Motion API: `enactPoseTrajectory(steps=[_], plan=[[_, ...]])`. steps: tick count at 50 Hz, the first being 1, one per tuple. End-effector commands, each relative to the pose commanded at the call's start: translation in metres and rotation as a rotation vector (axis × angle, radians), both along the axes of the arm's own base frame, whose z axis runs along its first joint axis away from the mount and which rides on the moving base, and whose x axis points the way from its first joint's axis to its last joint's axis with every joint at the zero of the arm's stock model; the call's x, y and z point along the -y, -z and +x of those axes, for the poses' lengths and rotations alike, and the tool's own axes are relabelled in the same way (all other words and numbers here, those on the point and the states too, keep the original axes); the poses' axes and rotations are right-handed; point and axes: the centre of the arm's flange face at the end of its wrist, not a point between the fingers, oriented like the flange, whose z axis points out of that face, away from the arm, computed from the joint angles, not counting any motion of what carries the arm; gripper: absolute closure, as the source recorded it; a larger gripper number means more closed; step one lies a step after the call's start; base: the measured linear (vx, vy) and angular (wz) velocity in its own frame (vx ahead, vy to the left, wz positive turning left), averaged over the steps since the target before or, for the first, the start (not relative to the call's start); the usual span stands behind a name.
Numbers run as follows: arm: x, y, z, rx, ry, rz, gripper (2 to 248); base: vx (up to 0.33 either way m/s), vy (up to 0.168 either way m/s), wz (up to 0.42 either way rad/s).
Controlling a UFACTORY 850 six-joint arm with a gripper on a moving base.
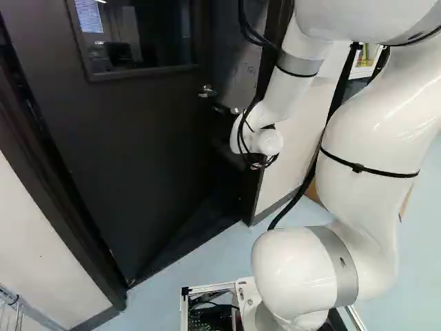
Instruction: Open the door and move inside
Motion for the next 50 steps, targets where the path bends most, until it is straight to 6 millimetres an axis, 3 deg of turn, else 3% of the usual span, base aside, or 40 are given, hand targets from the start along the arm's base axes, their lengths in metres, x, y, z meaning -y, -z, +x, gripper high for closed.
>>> enactPoseTrajectory(steps=[26, 50], plan=[[0.0000, 0.0000, 0.0000, 0.000, 0.000, 0.000, 3, 0.028, 0.010, -0.009], [0.0000, 0.0000, 0.0000, 0.000, 0.000, 0.000, 3, 0.056, 0.060, -0.013]])
